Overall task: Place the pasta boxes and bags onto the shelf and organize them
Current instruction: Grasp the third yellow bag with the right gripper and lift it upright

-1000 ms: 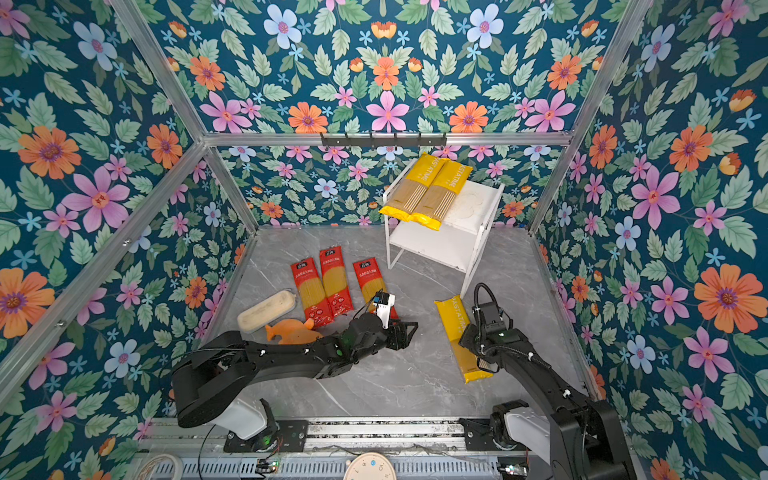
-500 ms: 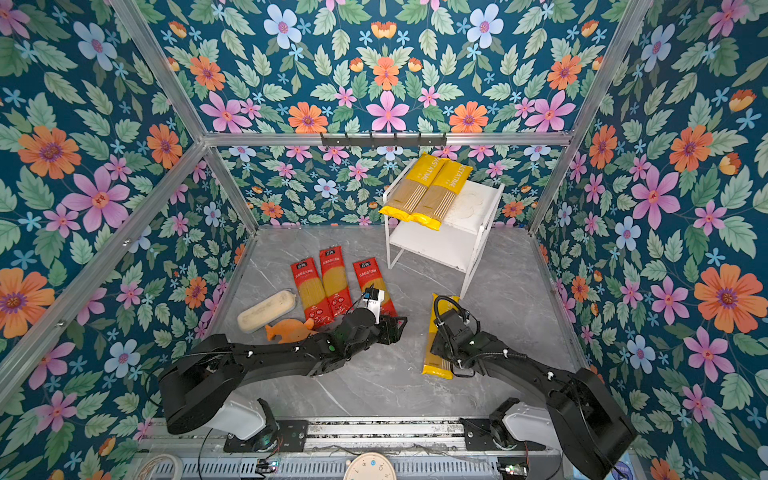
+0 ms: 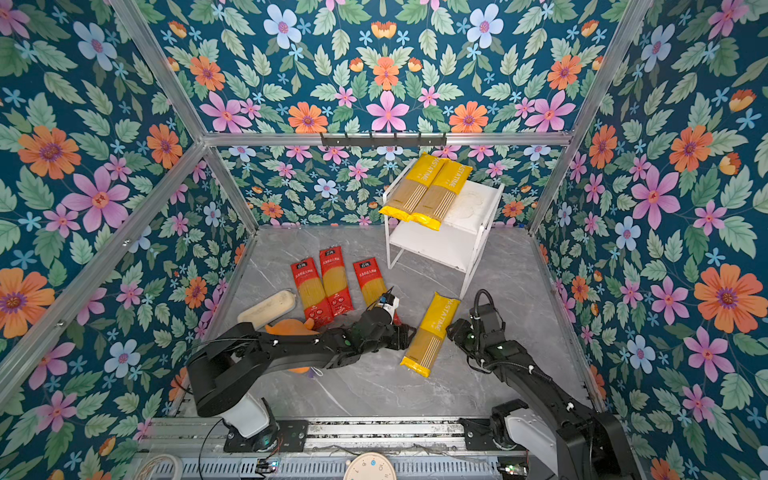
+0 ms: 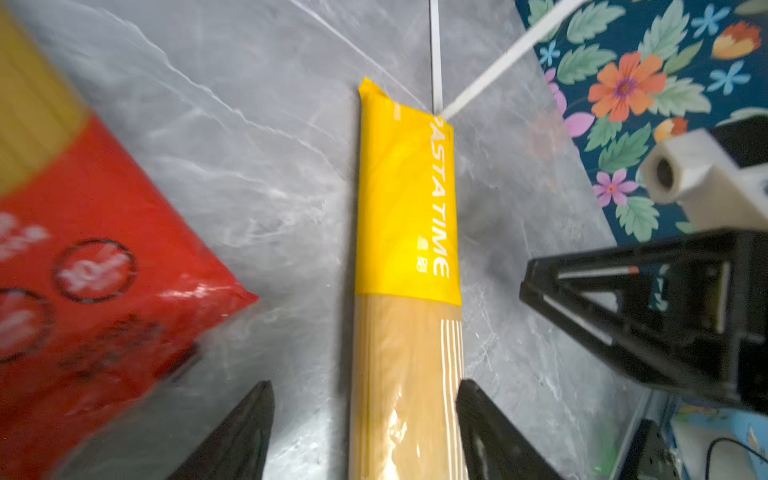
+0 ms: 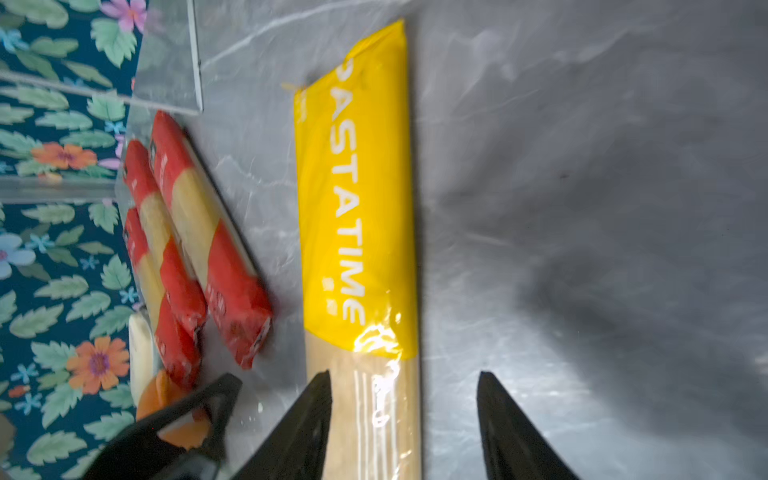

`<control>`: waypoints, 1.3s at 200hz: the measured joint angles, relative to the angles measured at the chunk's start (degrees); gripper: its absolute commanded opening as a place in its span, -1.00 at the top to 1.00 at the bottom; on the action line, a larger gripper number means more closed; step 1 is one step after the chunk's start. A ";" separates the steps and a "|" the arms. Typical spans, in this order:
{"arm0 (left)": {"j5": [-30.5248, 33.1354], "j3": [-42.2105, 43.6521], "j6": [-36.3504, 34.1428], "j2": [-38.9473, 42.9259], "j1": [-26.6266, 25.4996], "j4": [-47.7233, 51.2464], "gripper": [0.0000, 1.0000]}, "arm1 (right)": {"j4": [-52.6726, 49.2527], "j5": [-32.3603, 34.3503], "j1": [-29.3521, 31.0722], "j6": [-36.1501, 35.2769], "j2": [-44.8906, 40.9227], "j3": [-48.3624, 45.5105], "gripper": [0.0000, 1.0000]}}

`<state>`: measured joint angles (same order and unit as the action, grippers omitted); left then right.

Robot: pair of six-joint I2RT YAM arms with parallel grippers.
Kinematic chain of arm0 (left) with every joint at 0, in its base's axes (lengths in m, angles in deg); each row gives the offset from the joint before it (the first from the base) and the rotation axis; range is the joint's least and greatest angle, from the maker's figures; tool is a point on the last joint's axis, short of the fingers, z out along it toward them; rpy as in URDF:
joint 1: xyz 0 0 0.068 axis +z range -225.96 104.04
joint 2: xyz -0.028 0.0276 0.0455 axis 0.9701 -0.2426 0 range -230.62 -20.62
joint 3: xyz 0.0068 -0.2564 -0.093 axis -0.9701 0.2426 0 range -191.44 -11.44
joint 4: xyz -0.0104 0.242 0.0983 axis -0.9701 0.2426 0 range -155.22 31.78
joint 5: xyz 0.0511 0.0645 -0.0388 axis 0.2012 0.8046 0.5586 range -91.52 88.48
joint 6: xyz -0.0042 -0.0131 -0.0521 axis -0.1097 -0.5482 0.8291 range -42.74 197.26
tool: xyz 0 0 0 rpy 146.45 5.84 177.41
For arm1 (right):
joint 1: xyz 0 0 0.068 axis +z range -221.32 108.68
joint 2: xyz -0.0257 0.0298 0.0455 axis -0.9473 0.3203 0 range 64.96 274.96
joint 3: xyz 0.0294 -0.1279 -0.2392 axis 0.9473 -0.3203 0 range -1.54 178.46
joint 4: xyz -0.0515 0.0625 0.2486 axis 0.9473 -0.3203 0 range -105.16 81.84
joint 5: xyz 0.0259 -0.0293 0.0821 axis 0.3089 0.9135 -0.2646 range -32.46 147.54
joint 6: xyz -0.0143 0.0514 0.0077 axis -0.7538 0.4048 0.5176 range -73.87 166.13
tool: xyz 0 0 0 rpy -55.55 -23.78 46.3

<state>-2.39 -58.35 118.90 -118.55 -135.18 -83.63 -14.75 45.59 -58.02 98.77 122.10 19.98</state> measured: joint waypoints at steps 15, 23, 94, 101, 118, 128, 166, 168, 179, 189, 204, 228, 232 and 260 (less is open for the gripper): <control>-0.61 -1.79 0.00 -2.71 -0.09 0.57 -0.38 | 2.49 -0.15 -2.78 -0.33 0.31 -1.03 -0.13; -0.85 -2.69 0.00 -3.98 -0.07 0.63 -0.37 | 4.22 -0.13 -3.41 -0.33 1.07 -1.25 -0.13; -3.69 -4.79 -0.02 -8.33 -0.07 0.63 -0.16 | 22.21 -0.94 -3.80 0.59 14.93 -1.60 -0.06; -3.87 -4.76 -0.02 -8.41 -0.07 0.57 -0.13 | 23.63 -0.90 -3.61 0.87 16.20 -1.33 -0.06; -4.83 -4.55 0.00 -8.44 0.02 0.17 -0.06 | 26.67 -1.03 -2.89 1.18 19.65 -0.35 -0.04; -5.16 -4.35 0.02 -8.48 0.11 -0.07 -0.01 | 28.57 -1.14 -2.49 1.44 21.79 0.09 -0.03; -6.64 -3.02 0.68 -8.55 0.70 -2.05 0.17 | 37.11 -1.27 -0.59 2.64 28.72 0.81 0.33; -6.64 -2.89 0.79 -8.55 0.74 -2.25 0.17 | 37.48 -1.27 -0.39 2.62 29.07 0.85 0.37; -7.19 -2.38 1.46 -8.48 1.05 -2.86 0.21 | 38.84 -1.27 0.28 2.67 30.25 0.90 0.55; -8.04 -1.77 1.49 -8.04 1.46 -3.23 0.22 | 40.33 -1.46 0.83 2.62 31.01 0.87 0.68; -8.26 -0.70 1.51 -7.02 2.12 -3.87 0.22 | 43.41 -2.12 1.40 2.62 31.32 0.26 0.81; -9.53 1.46 1.68 -4.22 3.45 -4.33 0.21 | 46.75 -2.67 2.32 2.58 30.84 -1.22 0.94; -9.66 1.86 1.68 -3.63 3.76 -4.44 0.20 | 46.90 -2.80 2.56 2.40 30.53 -1.38 0.95; -11.19 4.37 1.68 0.15 5.03 -5.88 0.16 | 46.99 -3.28 4.04 0.72 27.47 -2.45 1.00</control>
<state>-13.58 -53.98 120.59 -118.39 -130.16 -89.51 32.25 42.31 -53.97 99.49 149.58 17.53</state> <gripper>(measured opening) 0.411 0.093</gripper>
